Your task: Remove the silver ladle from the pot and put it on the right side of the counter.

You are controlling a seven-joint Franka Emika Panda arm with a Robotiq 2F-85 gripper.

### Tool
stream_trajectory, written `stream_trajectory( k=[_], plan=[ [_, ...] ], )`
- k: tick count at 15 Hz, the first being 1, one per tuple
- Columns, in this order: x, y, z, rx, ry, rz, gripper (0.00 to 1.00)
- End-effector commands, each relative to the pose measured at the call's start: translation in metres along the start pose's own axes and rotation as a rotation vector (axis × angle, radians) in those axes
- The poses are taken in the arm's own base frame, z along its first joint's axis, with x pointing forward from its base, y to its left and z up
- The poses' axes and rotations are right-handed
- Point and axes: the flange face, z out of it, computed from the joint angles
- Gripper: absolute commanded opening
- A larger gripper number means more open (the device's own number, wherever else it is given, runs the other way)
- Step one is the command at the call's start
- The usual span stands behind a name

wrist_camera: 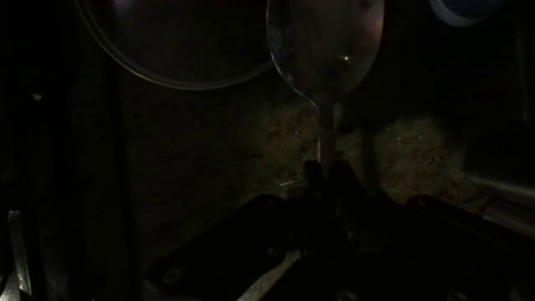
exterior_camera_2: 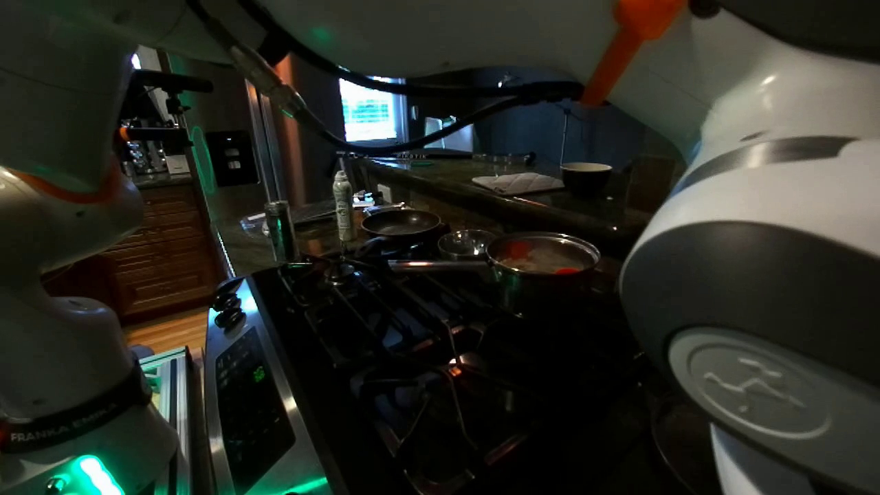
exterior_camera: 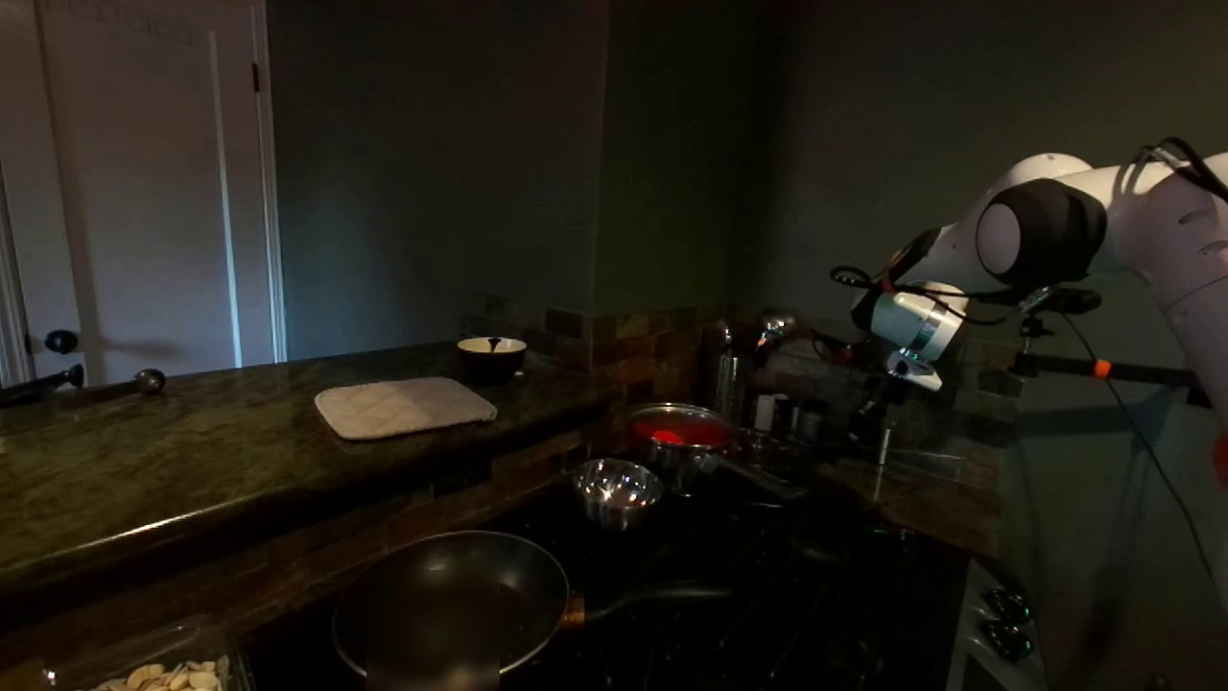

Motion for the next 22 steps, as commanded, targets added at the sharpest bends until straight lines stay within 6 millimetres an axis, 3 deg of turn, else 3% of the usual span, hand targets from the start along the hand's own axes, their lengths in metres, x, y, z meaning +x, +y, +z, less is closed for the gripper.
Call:
stream_trajectory(
  k=[1,7,22],
  plan=[
    [-0.001,-0.007,0.013,-0.001,-0.027,-0.004,0.03],
    [0.001,-0.009,0.029,-0.005,-0.03,-0.003,0.03],
    [0.006,-0.03,0.038,0.052,-0.116,0.059,0.03]
  ],
)
